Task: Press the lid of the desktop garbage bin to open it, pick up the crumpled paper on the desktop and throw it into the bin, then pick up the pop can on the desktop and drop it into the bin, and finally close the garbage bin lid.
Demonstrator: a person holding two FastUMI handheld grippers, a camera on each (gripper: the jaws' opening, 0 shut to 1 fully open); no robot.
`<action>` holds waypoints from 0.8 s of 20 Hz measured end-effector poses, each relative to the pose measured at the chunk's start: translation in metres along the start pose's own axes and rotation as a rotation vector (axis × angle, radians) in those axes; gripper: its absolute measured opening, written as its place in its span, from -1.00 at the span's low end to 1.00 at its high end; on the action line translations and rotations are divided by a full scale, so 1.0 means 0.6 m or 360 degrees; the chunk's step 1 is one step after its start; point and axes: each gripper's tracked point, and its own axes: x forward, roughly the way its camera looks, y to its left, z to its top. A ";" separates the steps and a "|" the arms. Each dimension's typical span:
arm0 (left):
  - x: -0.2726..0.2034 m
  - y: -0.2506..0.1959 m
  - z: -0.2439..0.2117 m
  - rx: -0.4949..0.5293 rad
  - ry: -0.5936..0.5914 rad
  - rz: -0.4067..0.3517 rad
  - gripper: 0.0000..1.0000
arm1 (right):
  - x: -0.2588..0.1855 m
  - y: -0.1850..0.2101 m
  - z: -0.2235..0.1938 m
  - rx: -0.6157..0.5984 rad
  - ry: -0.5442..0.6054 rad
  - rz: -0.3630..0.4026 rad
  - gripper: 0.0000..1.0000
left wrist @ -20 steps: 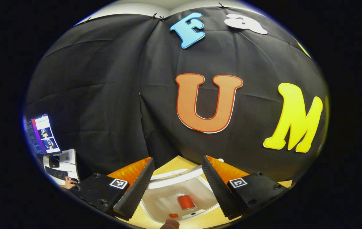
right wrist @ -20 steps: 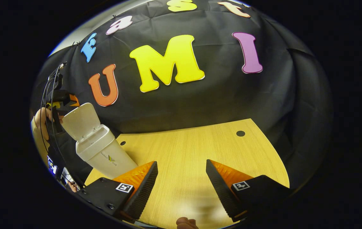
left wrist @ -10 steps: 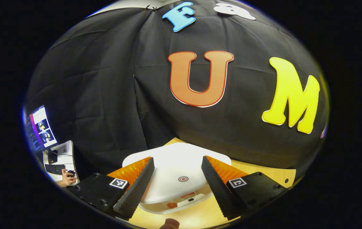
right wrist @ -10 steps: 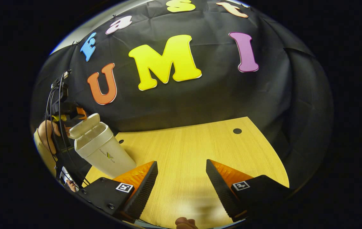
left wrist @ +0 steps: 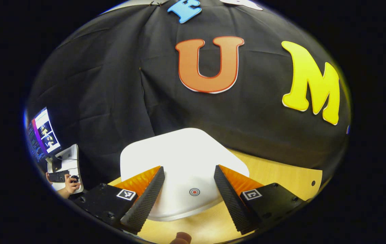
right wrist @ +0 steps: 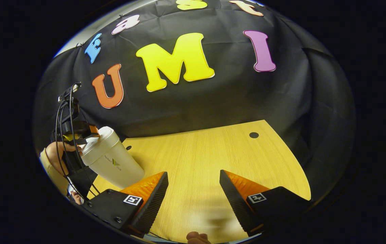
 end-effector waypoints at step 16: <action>-0.008 0.001 0.011 0.0037 -0.0262 0.0070 0.96 | 0.025 -0.018 -0.038 0.0096 0.0088 0.0000 0.94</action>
